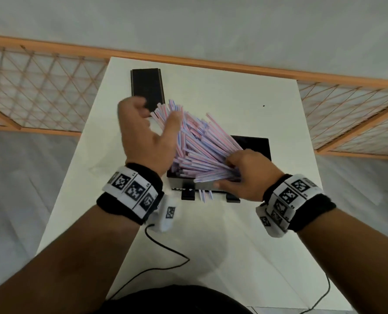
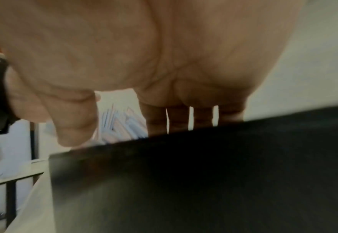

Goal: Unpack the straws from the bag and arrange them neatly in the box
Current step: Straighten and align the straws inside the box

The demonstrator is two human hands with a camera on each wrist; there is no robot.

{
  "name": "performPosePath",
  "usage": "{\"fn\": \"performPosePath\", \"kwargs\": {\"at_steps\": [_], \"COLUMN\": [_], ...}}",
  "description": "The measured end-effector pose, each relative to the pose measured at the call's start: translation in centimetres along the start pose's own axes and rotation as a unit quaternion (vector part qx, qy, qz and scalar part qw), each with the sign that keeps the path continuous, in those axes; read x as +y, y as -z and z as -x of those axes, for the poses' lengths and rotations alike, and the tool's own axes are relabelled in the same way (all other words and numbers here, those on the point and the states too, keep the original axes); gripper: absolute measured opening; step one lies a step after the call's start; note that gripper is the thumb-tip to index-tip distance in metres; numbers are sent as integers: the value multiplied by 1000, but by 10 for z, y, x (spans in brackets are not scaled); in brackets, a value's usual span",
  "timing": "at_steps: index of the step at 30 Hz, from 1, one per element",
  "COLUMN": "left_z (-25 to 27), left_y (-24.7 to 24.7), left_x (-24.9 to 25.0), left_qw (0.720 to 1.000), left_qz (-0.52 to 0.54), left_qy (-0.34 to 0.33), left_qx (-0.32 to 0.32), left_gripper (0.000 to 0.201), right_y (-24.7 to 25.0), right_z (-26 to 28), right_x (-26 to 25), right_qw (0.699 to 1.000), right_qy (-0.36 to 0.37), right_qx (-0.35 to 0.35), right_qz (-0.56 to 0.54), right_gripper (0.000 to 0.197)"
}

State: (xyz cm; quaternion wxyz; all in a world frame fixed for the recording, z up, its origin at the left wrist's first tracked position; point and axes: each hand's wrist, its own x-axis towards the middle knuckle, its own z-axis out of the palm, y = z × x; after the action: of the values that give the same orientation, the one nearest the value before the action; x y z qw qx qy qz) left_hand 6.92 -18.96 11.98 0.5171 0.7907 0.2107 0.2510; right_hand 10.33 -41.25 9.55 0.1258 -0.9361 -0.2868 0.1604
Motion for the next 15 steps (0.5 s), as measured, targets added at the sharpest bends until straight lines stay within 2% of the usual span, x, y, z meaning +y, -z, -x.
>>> {"fn": "performPosePath", "kwargs": {"at_steps": [1,3,4,5,7,11,12,15], "left_z": [1,5,9,13,23,35,37,39], "left_y": [-4,-15,-21,-26,-33,-40,-39,-34], "left_x": [-8,-22,-29,-35,-42,-45,-41,-32], "left_qw": [993,945,924,917,929,962,969,980], "left_qz": [68,185,219,232,222,154,129,86], "left_qy": [94,269,312,324,296,226,209,166], "left_qx": [20,20,8,-7,-22,-26,-36,-61], "left_gripper": [62,70,80,90,91,55,52,64], "right_y": [-4,-10,-12,-14,-17,-19,-19,-20], "right_z": [-2,-6,-8,-10,-14,-21,-21,-17], "right_x": [-1,-1,-1,-1,-3,-8,-11,-18], "right_qw": [1000,999,999,998,999,999,999,996], "right_qy": [7,31,40,44,40,-5,-14,-23], "right_qx": [-3,-10,-18,-24,-31,-40,-48,-81], "right_qz": [-7,3,17,25,13,4,1,-7], "right_gripper": [54,53,54,56,55,61,59,52]}}
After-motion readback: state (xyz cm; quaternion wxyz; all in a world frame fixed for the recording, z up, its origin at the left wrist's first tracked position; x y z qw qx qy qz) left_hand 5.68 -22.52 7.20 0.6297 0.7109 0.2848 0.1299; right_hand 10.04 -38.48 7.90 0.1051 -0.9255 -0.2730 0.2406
